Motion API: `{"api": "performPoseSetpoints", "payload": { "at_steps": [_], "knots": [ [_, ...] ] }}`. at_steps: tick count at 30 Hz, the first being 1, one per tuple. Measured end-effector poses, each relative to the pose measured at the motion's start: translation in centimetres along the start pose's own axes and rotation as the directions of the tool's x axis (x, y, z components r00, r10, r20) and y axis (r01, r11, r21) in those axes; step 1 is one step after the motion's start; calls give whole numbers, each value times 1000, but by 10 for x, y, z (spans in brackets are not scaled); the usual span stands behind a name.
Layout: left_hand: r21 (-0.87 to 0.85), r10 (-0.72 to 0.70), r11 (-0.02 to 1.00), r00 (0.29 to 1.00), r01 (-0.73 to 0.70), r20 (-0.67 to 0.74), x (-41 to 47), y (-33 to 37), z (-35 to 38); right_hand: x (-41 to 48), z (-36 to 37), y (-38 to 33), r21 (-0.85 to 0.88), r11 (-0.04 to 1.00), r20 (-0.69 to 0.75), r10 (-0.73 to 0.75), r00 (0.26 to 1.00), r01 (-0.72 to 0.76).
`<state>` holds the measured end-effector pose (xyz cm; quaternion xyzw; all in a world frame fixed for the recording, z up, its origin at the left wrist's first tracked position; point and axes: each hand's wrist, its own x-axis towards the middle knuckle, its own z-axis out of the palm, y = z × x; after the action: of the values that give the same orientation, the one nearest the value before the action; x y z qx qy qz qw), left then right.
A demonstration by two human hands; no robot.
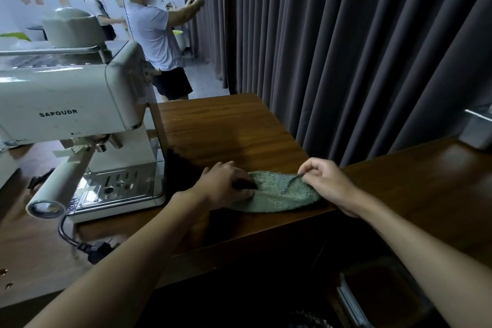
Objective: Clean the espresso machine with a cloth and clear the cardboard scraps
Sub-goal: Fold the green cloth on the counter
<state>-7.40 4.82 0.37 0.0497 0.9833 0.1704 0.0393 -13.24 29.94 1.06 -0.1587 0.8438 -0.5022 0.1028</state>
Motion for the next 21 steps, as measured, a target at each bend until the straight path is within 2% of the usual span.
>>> {"api": "performPoseSetpoints", "payload": {
  "at_steps": [3, 8, 10, 11, 13, 14, 16, 18, 20, 21],
  "knots": [
    [29, 41, 999, 999, -41, -11, -3, 5, 2, -6, -3, 11, -13, 1000, 9, 15, 1000, -15],
    [34, 133, 991, 990, -131, -41, -5, 4, 5, -6, -3, 9, 42, 999, -58, 1, 998, 1],
    [-37, 162, 985, 982, -167, -102, -5, 3, 4, -3, -3, 8, 64, 998, -94, -11, 996, 17],
    [-146, 162, 972, 977, -182, -138, -5, 2, 1, -1, -3, 8, 83, 996, -105, -18, 994, 27],
    [-393, 116, 900, 973, -188, -200, -7, 3, -7, 2, -3, 8, 109, 993, -130, -27, 991, 41],
    [-444, 96, 875, 968, -193, -233, -6, 4, -11, 6, -2, 7, 99, 994, -153, -36, 988, 52],
    [-391, 77, 898, 947, -202, -313, -1, 5, -17, 11, 0, 3, 37, 996, -228, -69, 971, 80],
    [-323, 23, 935, 932, -148, -361, 10, 5, -20, 19, 0, 0, 3, 996, -321, -86, 943, 92],
    [-350, -82, 936, 944, -37, -318, 18, 1, -16, 24, 1, 2, -46, 999, -302, -39, 952, 26],
    [-370, -131, 929, 951, 19, -280, 20, -2, -12, 26, 1, 5, -124, 992, -257, 4, 966, -38]
  ]
}}
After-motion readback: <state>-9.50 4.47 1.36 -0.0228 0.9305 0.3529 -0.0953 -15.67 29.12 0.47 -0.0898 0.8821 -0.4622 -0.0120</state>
